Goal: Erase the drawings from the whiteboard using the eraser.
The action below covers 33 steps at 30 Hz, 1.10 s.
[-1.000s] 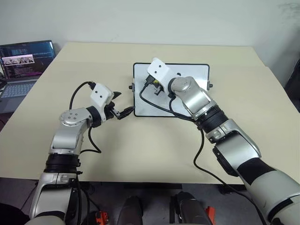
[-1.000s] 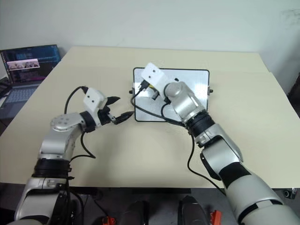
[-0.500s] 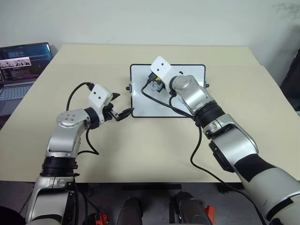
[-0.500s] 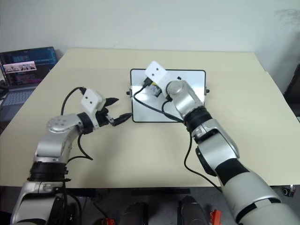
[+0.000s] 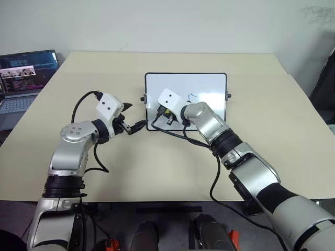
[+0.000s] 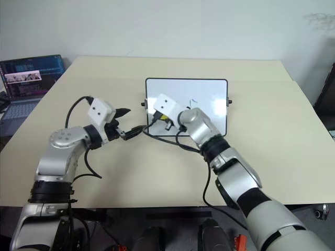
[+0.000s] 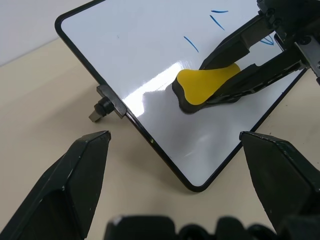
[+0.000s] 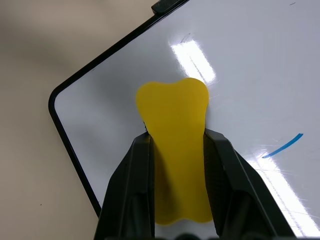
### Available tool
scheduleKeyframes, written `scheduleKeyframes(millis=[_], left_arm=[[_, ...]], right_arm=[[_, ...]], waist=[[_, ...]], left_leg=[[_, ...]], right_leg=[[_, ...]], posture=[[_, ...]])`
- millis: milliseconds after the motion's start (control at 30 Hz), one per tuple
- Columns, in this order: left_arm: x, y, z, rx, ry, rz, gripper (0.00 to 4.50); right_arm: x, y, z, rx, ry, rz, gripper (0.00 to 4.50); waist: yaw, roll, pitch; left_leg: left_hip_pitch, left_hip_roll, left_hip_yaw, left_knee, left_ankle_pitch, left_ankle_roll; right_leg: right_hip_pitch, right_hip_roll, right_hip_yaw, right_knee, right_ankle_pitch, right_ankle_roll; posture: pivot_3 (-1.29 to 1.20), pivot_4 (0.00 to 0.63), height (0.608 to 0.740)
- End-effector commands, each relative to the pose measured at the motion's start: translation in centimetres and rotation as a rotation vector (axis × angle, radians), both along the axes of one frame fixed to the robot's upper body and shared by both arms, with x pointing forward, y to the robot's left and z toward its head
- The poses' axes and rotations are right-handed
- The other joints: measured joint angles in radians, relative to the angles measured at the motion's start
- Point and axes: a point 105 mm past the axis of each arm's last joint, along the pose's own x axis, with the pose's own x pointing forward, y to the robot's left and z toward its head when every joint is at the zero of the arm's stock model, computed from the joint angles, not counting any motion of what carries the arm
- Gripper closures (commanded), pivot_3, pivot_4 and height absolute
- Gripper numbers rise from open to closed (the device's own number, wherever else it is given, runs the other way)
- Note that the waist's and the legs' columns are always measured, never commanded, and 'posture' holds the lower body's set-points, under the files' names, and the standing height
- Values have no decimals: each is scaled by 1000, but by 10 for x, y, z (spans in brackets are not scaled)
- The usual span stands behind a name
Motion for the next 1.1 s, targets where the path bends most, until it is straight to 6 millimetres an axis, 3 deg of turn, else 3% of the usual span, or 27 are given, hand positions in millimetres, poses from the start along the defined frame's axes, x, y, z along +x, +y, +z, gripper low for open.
scheduleKeyframes(millis=[33,267,533,700,967,1100], left_arm=[[0,2,16,1,-56,0,0],[1,1,17,2,-58,-4,0],[5,1,17,6,-60,-8,0],[6,-1,19,2,-62,-18,0],[7,-3,19,1,-63,-27,0],[6,-4,19,-1,-65,-29,0]], right_arm=[[17,-34,-7,-3,0,-159,3518],[39,-67,17,61,-107,-330,3522],[47,-85,26,88,-161,-411,3523],[42,-73,12,65,-111,-358,3523],[9,-35,-37,-43,59,-150,3524],[-1,-27,-47,-46,103,-121,3524]], waist=[[2,0,0],[18,-1,0],[21,-1,0],[21,-1,0],[4,-5,-5],[-7,-5,-6]], left_leg=[[0,0,0,0,0,0],[0,0,0,0,4,3],[0,0,0,0,5,5],[0,0,0,0,5,5],[1,0,0,-1,5,5],[3,1,1,-1,5,5]], right_leg=[[0,0,0,0,0,0],[0,0,0,-1,3,3],[0,0,0,-1,4,3],[0,0,0,-1,4,3],[0,1,1,-1,4,3],[1,2,2,-1,4,2]], posture=[[0,150,740],[0,150,740],[0,150,740],[0,150,740],[0,150,740],[0,150,740]])
